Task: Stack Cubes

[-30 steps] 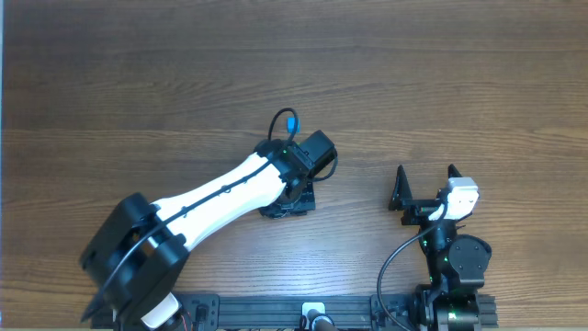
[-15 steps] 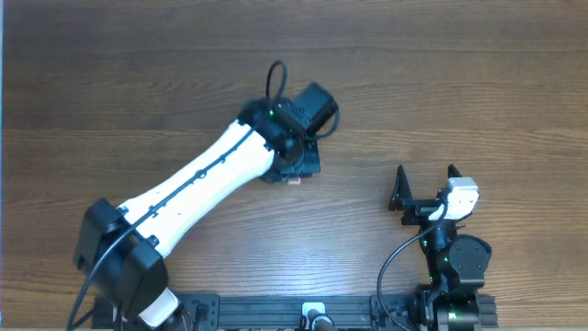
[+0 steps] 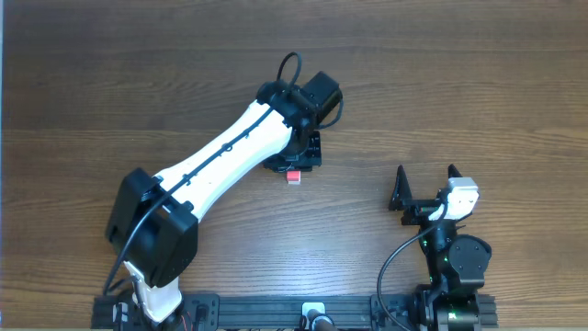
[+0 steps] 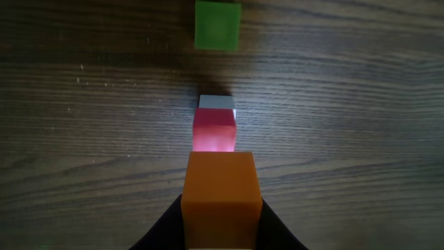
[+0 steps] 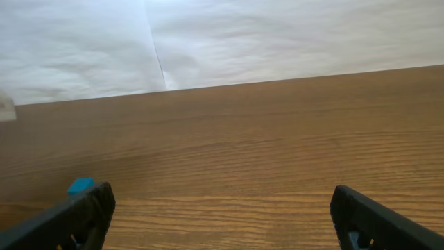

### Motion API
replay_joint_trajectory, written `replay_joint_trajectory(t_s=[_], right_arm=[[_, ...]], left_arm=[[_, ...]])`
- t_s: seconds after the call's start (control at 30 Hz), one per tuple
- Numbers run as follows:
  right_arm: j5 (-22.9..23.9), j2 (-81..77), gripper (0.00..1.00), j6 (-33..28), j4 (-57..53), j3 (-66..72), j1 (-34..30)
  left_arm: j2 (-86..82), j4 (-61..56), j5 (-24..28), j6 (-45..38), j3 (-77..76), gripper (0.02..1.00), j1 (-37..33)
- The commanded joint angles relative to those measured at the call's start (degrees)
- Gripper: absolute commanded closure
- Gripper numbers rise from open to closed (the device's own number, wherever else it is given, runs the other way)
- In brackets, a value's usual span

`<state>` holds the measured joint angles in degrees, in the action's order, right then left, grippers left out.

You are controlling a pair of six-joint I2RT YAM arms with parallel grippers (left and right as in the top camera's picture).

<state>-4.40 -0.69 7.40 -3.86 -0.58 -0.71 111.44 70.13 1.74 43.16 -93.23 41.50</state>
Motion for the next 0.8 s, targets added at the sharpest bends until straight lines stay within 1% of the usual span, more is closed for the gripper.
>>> replay_joint_trajectory(t_s=[0.03,0.43,0.8], right_arm=[[-0.66,0.02,0.007,0.24,-0.20,0.26,-0.04],[-0.66,0.04,0.009,0.24,-0.20,0.26,-0.04],[-0.66,0.04,0.007,0.24,-0.20,0.26,-0.04]], left_arm=[[1.77,0.31,1.44,-1.01,-0.83,0.858,-0.15],[1.84,0.59,2.51,-2.71,-0.35,0.855,-0.15],[1.84,-2.01,2.93,-2.93,2.64,0.853,-1.31]])
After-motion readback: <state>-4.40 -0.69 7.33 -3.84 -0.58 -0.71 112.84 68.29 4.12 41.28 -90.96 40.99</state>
